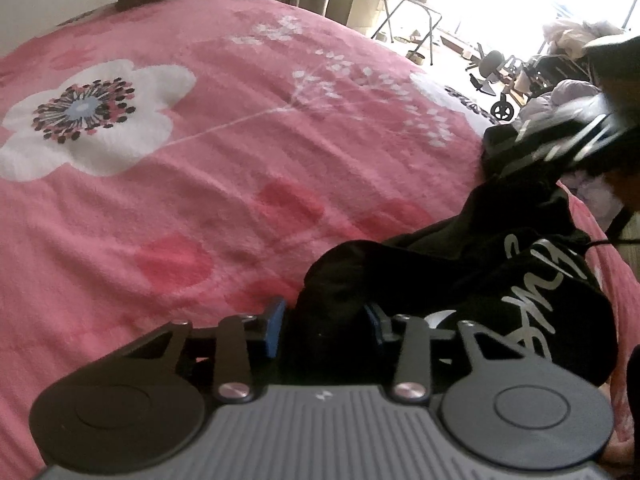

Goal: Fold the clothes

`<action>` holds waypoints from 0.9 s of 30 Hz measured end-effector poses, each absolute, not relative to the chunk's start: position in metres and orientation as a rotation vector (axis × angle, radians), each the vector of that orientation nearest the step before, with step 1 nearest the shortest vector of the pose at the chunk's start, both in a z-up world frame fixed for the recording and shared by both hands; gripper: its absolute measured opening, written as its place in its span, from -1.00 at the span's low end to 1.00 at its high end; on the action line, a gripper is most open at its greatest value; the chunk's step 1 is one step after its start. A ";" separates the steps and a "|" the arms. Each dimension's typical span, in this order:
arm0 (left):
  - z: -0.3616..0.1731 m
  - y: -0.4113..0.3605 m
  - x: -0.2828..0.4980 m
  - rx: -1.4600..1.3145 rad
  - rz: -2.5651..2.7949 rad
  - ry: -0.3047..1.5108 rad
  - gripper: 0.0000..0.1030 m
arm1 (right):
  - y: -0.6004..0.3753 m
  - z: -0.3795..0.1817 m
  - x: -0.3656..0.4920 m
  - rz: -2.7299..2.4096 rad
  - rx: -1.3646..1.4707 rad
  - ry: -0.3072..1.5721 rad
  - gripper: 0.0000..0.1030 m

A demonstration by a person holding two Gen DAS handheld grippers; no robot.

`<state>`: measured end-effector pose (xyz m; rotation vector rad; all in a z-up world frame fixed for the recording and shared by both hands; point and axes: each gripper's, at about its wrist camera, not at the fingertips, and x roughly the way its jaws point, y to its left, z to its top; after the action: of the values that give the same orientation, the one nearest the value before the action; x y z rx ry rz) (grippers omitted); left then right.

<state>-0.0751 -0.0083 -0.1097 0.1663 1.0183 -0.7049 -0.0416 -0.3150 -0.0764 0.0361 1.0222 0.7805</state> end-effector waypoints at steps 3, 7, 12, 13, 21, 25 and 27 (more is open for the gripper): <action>-0.108 -0.008 -0.077 0.167 -0.704 1.016 -0.31 | -0.307 -0.107 -0.034 0.770 0.006 1.137 -0.58; -0.108 -0.007 -0.078 0.179 -0.714 1.015 -0.22 | -0.301 -0.084 -0.050 0.766 -0.050 0.982 -0.95; -0.108 -0.006 -0.072 0.149 -0.721 1.015 0.02 | -0.298 -0.025 -0.078 0.790 -0.105 0.694 -0.95; -0.108 -0.005 -0.070 0.141 -0.718 1.018 0.04 | -0.296 -0.018 -0.085 0.788 -0.136 0.652 -0.95; -0.098 0.012 -0.056 0.004 -0.732 1.005 0.16 | -0.296 -0.013 -0.116 0.680 -0.295 0.555 -0.95; -0.096 0.011 -0.055 0.004 -0.744 0.987 -0.36 | -0.306 -0.031 -0.110 0.616 -0.241 0.637 -0.95; -0.098 0.007 -0.056 0.031 -0.734 0.975 -0.70 | -0.309 -0.042 -0.110 0.592 -0.230 0.668 -0.95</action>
<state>-0.0564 0.0072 -0.0977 0.0312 0.9750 -0.7337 -0.1098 -0.3089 -0.0418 -0.2297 0.6682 0.5916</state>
